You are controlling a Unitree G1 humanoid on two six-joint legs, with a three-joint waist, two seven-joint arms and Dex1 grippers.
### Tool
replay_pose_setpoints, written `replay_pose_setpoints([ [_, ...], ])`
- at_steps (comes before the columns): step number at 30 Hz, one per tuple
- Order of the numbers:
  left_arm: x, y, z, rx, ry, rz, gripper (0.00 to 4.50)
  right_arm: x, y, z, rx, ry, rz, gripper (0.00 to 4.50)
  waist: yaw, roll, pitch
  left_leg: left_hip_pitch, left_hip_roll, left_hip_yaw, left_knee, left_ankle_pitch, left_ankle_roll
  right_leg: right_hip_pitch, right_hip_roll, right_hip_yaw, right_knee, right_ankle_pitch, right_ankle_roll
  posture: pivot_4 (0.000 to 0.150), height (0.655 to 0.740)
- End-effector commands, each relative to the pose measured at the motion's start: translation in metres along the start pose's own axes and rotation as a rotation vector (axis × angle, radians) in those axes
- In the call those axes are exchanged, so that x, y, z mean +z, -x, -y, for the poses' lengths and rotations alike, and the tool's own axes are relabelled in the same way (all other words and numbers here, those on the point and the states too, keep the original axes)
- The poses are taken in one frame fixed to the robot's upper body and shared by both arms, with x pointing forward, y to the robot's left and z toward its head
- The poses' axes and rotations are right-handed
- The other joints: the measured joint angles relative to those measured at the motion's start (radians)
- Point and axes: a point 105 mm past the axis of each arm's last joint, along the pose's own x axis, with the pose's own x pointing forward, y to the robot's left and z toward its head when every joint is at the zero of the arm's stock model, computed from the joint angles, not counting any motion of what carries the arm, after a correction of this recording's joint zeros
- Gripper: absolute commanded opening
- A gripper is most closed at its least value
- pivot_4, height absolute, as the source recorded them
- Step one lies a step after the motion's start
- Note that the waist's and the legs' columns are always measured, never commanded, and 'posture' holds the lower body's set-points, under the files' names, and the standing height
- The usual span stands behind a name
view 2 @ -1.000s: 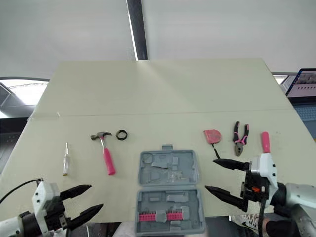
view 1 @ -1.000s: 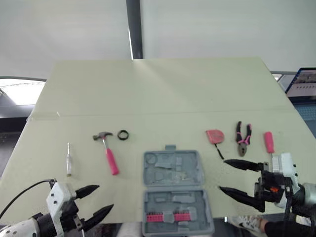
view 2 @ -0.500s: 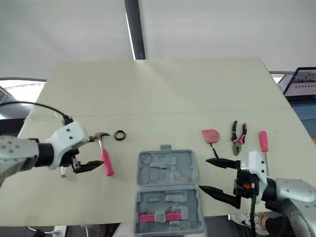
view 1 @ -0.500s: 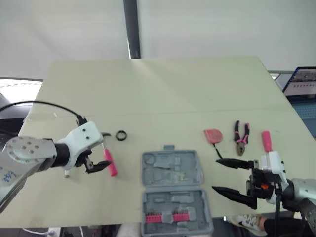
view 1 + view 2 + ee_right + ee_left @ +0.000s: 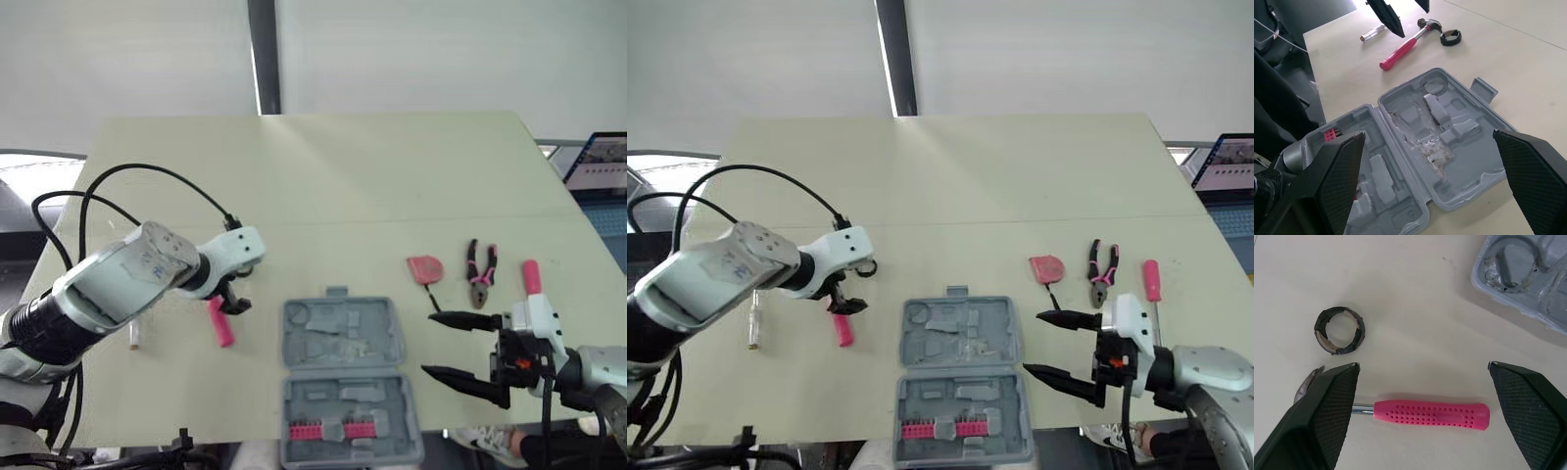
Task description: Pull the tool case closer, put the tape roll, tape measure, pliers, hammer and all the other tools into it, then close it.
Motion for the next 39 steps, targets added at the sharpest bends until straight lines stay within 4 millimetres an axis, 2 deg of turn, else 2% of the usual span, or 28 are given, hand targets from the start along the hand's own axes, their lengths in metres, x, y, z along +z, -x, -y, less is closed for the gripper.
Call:
replay_pose_setpoints([
  [1, 0.006, -0.003, -0.014, 0.065, -0.04, 0.002, 4.5, 0.008, 0.004, 0.001, -0.015, 0.041, 0.009, 4.42, 0.0, 0.0, 0.0, 0.0, 0.0, 0.0, 0.0, 0.0, 0.0, 0.0, 0.0, 0.0, 0.0, 0.0, 0.0, 0.15, 0.7373],
  [16, 0.006, -0.046, -0.025, 0.055, -0.097, -0.026, 4.5, 0.013, 0.012, 0.001, -0.068, 0.06, -0.005, 4.42, 0.003, -0.001, 0.001, -0.001, 0.0, 0.0, 0.002, 0.0, 0.0, 0.0, 0.0, -0.001, 0.0, 0.0, 0.0, 0.15, 0.7373],
  [32, 0.006, -0.068, -0.032, 0.041, -0.084, -0.044, 4.5, 0.008, 0.02, -0.002, -0.108, 0.052, -0.021, 4.42, 0.003, -0.001, 0.001, -0.001, 0.0, -0.001, 0.003, 0.0, 0.001, 0.0, 0.0, -0.002, 0.001, 0.0, 0.0, 0.15, 0.7373],
  [39, -0.001, -0.073, -0.032, 0.026, -0.08, -0.068, 4.5, 0.009, 0.02, -0.005, -0.116, 0.047, -0.019, 4.42, 0.003, -0.001, 0.001, -0.001, 0.0, -0.001, 0.004, 0.0, 0.001, 0.0, 0.0, -0.002, 0.002, 0.0, 0.0, 0.15, 0.7373],
])
